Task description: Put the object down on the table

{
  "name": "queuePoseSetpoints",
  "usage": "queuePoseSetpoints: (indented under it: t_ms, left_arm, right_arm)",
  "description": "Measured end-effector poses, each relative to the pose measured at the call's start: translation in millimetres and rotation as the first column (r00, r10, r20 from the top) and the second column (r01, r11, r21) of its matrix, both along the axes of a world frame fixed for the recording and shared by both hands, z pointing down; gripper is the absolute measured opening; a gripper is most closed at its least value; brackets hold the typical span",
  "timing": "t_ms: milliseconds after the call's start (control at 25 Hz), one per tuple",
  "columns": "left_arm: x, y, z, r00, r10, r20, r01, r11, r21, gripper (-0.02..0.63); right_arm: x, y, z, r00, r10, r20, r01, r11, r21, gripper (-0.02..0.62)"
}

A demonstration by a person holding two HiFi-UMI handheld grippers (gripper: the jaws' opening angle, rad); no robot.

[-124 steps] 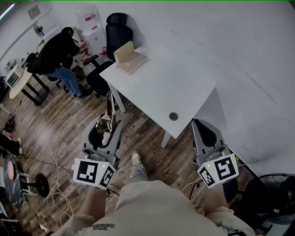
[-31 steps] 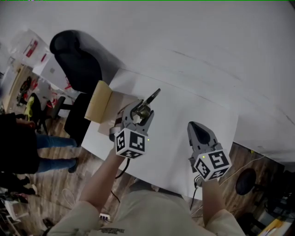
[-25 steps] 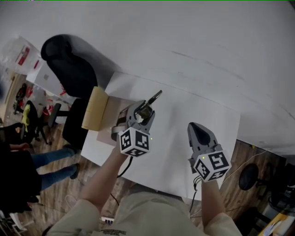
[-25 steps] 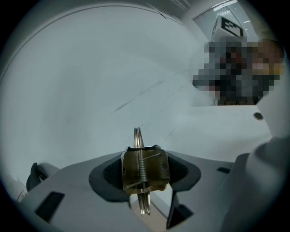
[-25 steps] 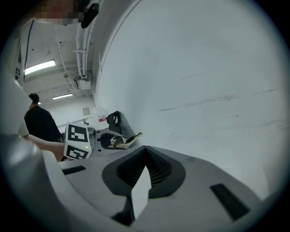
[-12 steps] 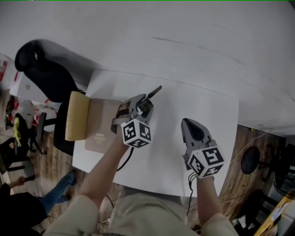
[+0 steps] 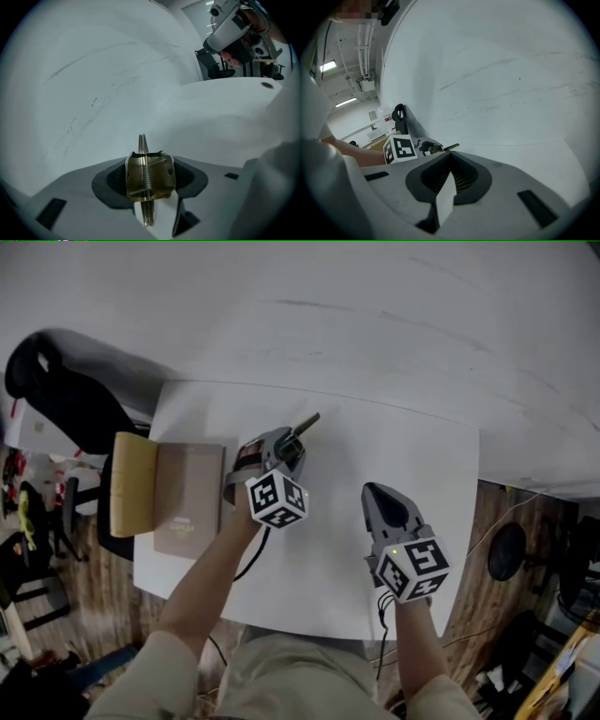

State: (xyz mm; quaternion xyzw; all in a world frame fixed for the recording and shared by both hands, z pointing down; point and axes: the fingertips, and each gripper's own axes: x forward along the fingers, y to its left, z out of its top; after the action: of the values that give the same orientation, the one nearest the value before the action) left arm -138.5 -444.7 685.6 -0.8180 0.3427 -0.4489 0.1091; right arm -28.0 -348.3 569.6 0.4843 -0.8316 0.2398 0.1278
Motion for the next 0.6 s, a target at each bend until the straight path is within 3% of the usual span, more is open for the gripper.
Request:
queuePoseSetpoints:
  t_ms: [200,600]
  left_arm:
    - [4.3,-3.9,19.9,1.0,-0.004,-0.001,0.004,0.999,-0.051,0.232]
    - [10.9,-1.7,20.5,0.976,-0.084,-0.201,0.038,0.974,-0.224,0.277]
  right_arm:
    - [8.8,1.1,11.9,1.0,0.006,-0.003,-0.006,1.0,-0.025,0.023]
    - [11.7,-4.3,16.5,0.999,0.004,0.051,0.0,0.998,-0.066,0.023]
